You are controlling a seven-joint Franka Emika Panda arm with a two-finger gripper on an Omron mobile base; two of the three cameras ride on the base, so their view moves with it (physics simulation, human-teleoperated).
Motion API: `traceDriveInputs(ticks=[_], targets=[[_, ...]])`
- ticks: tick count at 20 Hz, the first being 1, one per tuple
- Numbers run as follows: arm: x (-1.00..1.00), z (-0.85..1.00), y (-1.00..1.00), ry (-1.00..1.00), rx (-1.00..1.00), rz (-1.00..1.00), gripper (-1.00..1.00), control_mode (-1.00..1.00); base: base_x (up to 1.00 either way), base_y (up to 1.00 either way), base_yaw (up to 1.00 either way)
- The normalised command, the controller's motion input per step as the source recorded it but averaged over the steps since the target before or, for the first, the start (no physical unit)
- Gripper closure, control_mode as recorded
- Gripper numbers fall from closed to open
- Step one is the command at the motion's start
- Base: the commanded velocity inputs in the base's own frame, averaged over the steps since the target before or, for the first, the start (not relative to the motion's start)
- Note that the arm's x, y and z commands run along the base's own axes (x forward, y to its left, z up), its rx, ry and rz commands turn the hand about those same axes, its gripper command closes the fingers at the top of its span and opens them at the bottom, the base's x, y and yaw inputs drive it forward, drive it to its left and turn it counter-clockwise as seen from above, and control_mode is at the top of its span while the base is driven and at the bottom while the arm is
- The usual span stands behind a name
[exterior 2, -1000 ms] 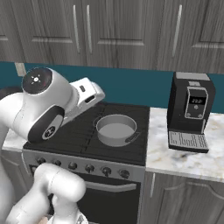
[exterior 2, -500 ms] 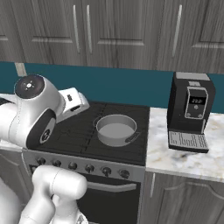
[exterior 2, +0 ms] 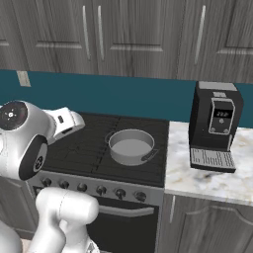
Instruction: Turn on the burner for the pot on the stove. Wait thirty seconds for the pot to heat up. Then add the eggplant to the pot.
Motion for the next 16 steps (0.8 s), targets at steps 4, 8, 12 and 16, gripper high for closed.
traceDriveInputs(ticks=[4,8,12,16], targets=[[0.0,0.0,0.0,0.0,0.0,0.0,-1.0,-1.0,0.0,0.0,0.0],[0.0,0.0,0.0,0.0,0.0,0.0,-1.0,-1.0,0.0,0.0,0.0],[0.0,0.0,0.0,0.0,0.0,0.0,-1.0,-1.0,0.0,0.0,0.0],[0.0,0.0,0.0,0.0,0.0,0.0,-1.0,-1.0,0.0,0.0,0.0]])
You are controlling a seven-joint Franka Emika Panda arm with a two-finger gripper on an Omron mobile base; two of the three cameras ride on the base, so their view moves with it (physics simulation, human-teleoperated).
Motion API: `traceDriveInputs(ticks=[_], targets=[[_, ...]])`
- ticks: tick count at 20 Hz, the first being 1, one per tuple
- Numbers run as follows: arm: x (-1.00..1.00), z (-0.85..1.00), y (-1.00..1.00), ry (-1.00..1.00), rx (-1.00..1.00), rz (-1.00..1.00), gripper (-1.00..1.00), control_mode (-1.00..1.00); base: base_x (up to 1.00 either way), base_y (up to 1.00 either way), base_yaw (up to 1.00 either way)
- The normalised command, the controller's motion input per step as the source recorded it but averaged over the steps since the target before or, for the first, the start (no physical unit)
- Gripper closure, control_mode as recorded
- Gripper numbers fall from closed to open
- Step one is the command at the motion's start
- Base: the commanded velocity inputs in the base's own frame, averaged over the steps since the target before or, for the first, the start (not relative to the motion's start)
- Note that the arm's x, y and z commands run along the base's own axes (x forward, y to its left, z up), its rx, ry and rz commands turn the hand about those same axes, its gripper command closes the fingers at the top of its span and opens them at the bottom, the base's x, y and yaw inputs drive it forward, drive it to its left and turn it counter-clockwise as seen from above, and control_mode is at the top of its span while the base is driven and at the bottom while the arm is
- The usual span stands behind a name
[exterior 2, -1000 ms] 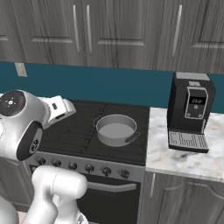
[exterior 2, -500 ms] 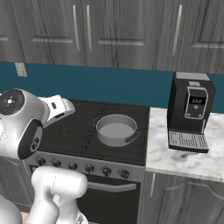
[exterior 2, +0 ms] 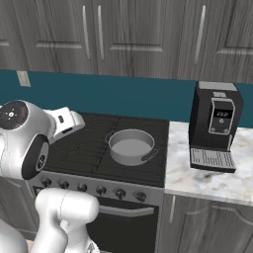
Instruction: Turn on the burner for the pot on the stove. Wait thirty seconds for the pot to heat up. Then add the eggplant to the pot.
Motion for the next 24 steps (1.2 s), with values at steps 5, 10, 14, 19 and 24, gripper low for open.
traceDriveInputs(ticks=[5,10,14,19,24], targets=[[0.0,0.0,0.0,0.0,0.0,0.0,-1.0,-1.0,0.0,0.0,0.0],[0.0,0.0,0.0,0.0,0.0,0.0,-1.0,-1.0,0.0,0.0,0.0],[0.0,0.0,0.0,0.0,0.0,0.0,-1.0,-1.0,0.0,0.0,0.0],[0.0,0.0,0.0,0.0,0.0,0.0,-1.0,-1.0,0.0,0.0,0.0],[0.0,0.0,0.0,0.0,0.0,0.0,-1.0,-1.0,0.0,0.0,0.0]])
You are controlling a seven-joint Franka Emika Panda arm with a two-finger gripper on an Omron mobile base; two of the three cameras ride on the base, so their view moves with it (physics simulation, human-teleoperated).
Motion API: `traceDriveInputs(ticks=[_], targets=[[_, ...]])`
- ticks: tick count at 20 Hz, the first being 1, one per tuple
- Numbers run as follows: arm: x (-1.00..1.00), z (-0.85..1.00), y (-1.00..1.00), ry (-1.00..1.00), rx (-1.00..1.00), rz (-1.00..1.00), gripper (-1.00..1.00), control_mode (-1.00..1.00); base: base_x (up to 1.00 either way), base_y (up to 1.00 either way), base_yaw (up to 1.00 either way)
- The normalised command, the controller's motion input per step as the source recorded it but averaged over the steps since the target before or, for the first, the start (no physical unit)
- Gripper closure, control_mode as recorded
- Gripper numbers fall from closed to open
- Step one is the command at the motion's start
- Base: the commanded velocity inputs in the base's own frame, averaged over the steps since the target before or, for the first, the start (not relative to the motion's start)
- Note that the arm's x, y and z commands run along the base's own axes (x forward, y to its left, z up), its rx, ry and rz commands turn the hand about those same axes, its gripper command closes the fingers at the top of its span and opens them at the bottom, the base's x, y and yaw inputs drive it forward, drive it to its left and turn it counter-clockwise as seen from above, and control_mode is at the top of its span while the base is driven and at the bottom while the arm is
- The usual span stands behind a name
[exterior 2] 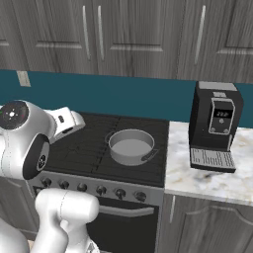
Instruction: Turn on the burner for the pot on the stove. Wait thirty seconds for the pot to heat up. Then add the eggplant to the pot.
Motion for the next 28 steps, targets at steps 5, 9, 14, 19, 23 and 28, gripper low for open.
traceDriveInputs(ticks=[5,9,14,19,23,28], targets=[[0.0,0.0,0.0,0.0,0.0,0.0,-1.0,-1.0,0.0,0.0,0.0],[0.0,0.0,0.0,0.0,0.0,0.0,-1.0,-1.0,0.0,0.0,0.0],[0.0,0.0,0.0,0.0,0.0,0.0,-1.0,-1.0,0.0,0.0,0.0],[0.0,0.0,0.0,0.0,0.0,0.0,-1.0,-1.0,0.0,0.0,0.0],[0.0,0.0,0.0,0.0,0.0,0.0,-1.0,-1.0,0.0,0.0,0.0],[0.0,0.0,0.0,0.0,0.0,0.0,-1.0,-1.0,0.0,0.0,0.0]])
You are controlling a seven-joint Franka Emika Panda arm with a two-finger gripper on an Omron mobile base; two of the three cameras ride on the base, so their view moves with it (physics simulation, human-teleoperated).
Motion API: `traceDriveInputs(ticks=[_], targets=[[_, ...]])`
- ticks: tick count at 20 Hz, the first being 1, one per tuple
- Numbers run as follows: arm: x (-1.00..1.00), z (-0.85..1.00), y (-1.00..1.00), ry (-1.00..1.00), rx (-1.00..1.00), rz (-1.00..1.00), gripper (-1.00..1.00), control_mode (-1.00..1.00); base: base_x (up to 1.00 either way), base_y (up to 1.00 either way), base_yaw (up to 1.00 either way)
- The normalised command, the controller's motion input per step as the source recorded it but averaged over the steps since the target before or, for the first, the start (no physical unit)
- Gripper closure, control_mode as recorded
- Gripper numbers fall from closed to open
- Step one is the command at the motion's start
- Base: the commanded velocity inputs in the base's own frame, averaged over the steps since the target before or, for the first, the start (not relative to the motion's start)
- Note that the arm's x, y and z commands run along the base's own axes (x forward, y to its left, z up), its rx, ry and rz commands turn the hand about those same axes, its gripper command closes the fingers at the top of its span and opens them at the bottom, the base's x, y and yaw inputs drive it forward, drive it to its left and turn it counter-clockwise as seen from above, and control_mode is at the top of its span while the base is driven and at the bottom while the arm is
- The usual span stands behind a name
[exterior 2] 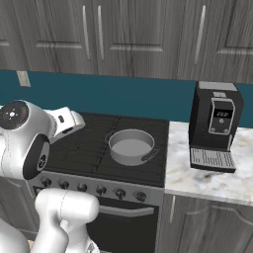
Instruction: Turn on the burner for the pot on the stove. Wait thirty seconds for the pot to heat up. Then add the eggplant to the pot.
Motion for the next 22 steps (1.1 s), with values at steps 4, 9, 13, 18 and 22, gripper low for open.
traceDriveInputs(ticks=[4,9,13,18,22], targets=[[0.0,0.0,0.0,0.0,0.0,0.0,-1.0,-1.0,0.0,0.0,0.0],[0.0,0.0,0.0,0.0,0.0,0.0,-1.0,-1.0,0.0,0.0,0.0],[0.0,0.0,0.0,0.0,0.0,0.0,-1.0,-1.0,0.0,0.0,0.0],[0.0,0.0,0.0,0.0,0.0,0.0,-1.0,-1.0,0.0,0.0,0.0],[0.0,0.0,0.0,0.0,0.0,0.0,-1.0,-1.0,0.0,0.0,0.0]])
